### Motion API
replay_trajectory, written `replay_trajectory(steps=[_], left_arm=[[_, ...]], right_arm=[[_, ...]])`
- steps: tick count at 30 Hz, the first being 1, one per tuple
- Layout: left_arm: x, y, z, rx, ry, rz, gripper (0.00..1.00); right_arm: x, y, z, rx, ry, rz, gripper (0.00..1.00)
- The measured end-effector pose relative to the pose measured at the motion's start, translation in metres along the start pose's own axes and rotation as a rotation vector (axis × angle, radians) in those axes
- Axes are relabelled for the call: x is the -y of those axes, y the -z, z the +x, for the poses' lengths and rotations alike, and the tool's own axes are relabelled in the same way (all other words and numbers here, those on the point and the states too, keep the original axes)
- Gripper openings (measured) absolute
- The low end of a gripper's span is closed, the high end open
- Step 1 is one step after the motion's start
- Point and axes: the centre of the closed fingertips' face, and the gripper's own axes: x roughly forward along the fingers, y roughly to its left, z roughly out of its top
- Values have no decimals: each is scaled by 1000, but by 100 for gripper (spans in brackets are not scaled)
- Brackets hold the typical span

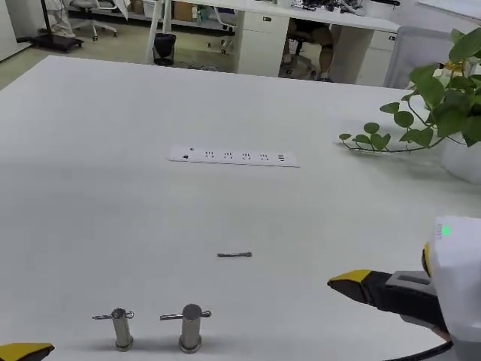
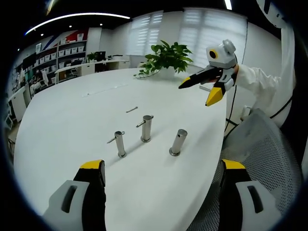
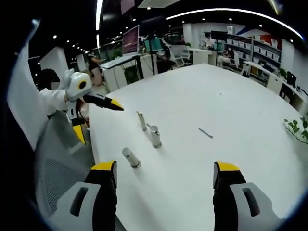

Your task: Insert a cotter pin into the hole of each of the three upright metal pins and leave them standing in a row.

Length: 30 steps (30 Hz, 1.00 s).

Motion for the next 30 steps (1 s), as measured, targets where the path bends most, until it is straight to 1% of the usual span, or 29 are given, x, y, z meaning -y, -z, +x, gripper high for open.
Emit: replay_trajectory(steps=[1,3,4,5,6,7,9,11,12,13,14,15,16,17,20,22,26,28,30], left_arm=[[-1,-1,-1,8,-3,-6,98],[-1,-1,-1,11,-6,-8,98],[-1,0,-1,11,-6,-8,98],[-1,2,-2,4,-3,-16,98],[0,2,-2,2,-2,-20,98],[2,6,-1,-5,14,-44,98],[4,9,-1,-12,22,-46,98],[6,11,-1,-20,23,-36,97],[6,11,-1,-22,25,-34,97],[6,11,-1,-23,28,-35,97],[7,11,-1,-23,30,-36,97],[7,9,0,-13,30,-37,97],[7,9,0,-10,29,-37,97],[7,7,-1,-2,30,-38,97],[5,6,-2,6,15,-50,96],[5,7,-4,14,18,-65,94],[6,7,-6,22,18,-73,93],[5,8,-7,25,17,-75,93],[6,9,-7,30,20,-95,93]], right_arm=[[5,-2,0,-8,3,-18,79],[12,-6,1,-29,3,-59,78],[14,-6,2,-33,4,-68,78],[20,-8,4,-60,4,-109,77],[22,-8,4,-65,3,-122,76],[28,-9,8,-90,-2,-164,75],[33,-10,12,-112,-14,-200,72],[41,-12,17,-130,-13,-230,66],[45,-12,20,-154,-25,-268,63],[46,-13,23,-159,-38,-287,59],[47,-16,28,-153,-48,-282,53],[50,-18,32,-154,-48,-277,50],[51,-19,33,-156,-49,-280,48],[54,-20,38,-164,-54,-302,47],[62,-21,51,-203,-59,-344,46],[67,-20,59,-230,-60,-369,42],[76,-25,75,-243,-58,-397,33],[80,-27,80,-256,-59,-426,29],[84,-29,87,-263,-57,-446,27]])
